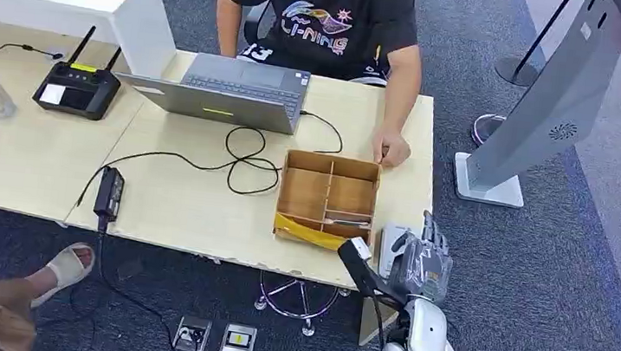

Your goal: Pass the card to the sensor for recognition and then transmit it.

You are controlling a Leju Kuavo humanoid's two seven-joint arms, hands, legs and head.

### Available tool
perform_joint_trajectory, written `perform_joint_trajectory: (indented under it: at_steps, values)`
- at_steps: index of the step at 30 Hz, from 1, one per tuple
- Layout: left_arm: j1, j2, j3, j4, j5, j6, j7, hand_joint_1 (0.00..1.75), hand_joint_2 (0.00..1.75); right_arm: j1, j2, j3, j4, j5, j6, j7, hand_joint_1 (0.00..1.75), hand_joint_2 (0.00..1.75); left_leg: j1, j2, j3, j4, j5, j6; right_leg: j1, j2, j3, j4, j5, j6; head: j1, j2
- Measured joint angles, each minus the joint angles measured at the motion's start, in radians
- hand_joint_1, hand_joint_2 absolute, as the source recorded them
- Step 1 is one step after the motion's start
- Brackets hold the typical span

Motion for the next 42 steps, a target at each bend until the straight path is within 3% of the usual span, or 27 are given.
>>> perform_joint_trajectory:
  at_steps: [14,42]
  values:
    - [0.000,0.004,-0.024,0.000,-0.008,-0.003,0.005,0.00,1.75,-0.017,-0.017,-0.005,0.044,-0.020,-0.002,0.038,1.75,1.75,0.000,0.000,0.000,0.000,0.000,0.000,0.000,0.001,0.000,0.000,0.000,0.000,0.000,0.000]
    - [0.000,0.008,-0.047,0.000,-0.018,-0.012,0.005,0.00,1.75,-0.017,-0.027,-0.008,0.084,-0.006,0.008,0.054,1.75,1.75,0.000,0.001,0.002,0.000,0.000,0.000,0.000,0.001,0.001,0.000,0.000,0.000,0.000,0.000]
